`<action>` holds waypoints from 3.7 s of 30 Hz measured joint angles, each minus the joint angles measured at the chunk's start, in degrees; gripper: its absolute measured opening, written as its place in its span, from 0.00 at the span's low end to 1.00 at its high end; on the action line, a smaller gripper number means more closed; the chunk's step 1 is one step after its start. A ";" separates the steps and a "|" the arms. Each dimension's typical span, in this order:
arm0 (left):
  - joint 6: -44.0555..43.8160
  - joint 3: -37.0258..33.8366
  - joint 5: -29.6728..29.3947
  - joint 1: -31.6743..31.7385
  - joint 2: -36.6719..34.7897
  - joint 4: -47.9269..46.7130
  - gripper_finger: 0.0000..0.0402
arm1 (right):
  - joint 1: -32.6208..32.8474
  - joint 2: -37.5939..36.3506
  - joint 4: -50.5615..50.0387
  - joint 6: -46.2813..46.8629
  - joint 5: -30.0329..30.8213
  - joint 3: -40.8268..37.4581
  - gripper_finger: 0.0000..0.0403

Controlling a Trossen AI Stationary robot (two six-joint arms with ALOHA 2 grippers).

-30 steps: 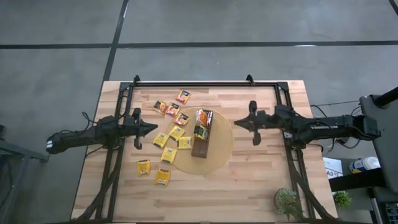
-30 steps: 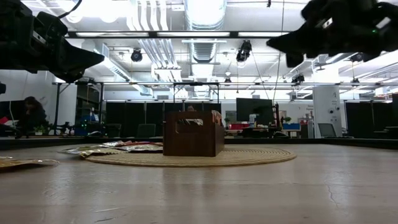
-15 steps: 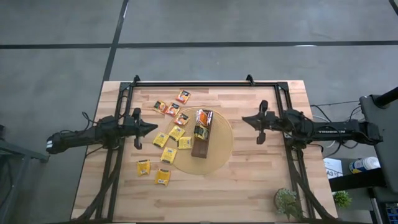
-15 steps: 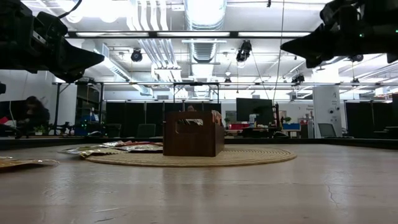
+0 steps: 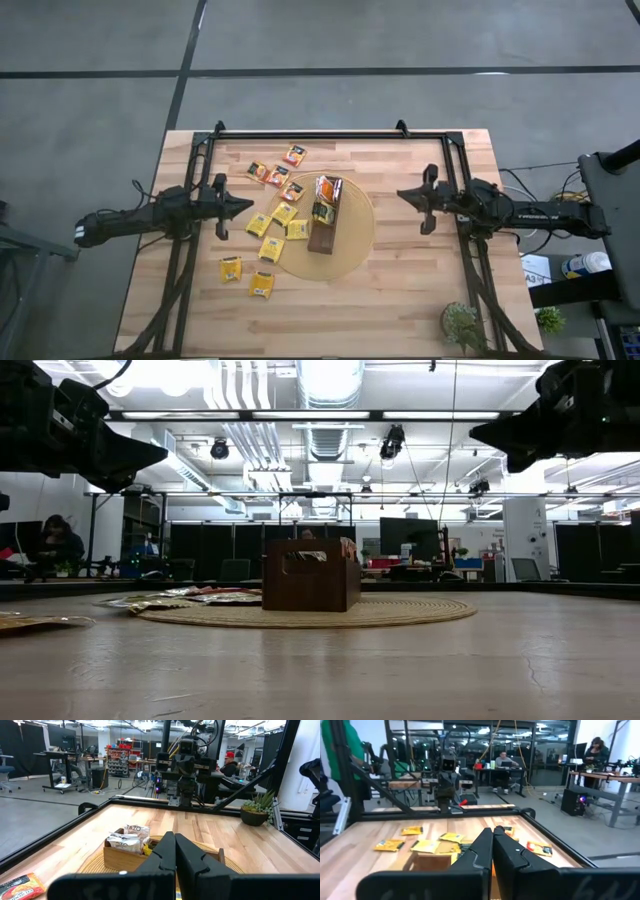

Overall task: Pick & Place Tea
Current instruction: Put the orange tea bag into the bottom section of the wooden organizer

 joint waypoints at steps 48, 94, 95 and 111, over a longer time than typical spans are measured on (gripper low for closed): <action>0.00 -0.01 0.02 -0.01 0.02 -0.02 0.00 | 4.69 -19.81 -19.89 8.37 -5.73 -4.66 0.02; 0.00 -0.01 0.00 -0.02 0.00 -0.01 0.00 | 5.12 -21.36 -19.95 9.46 -5.71 -4.66 0.02; 0.00 -0.02 0.02 -0.01 0.00 0.00 0.00 | 5.12 -21.36 -19.95 9.46 -5.71 -4.66 0.02; -6.49 0.00 -0.41 0.00 -0.02 6.91 0.00 | 5.12 -21.36 -19.94 9.60 -5.71 -4.66 0.02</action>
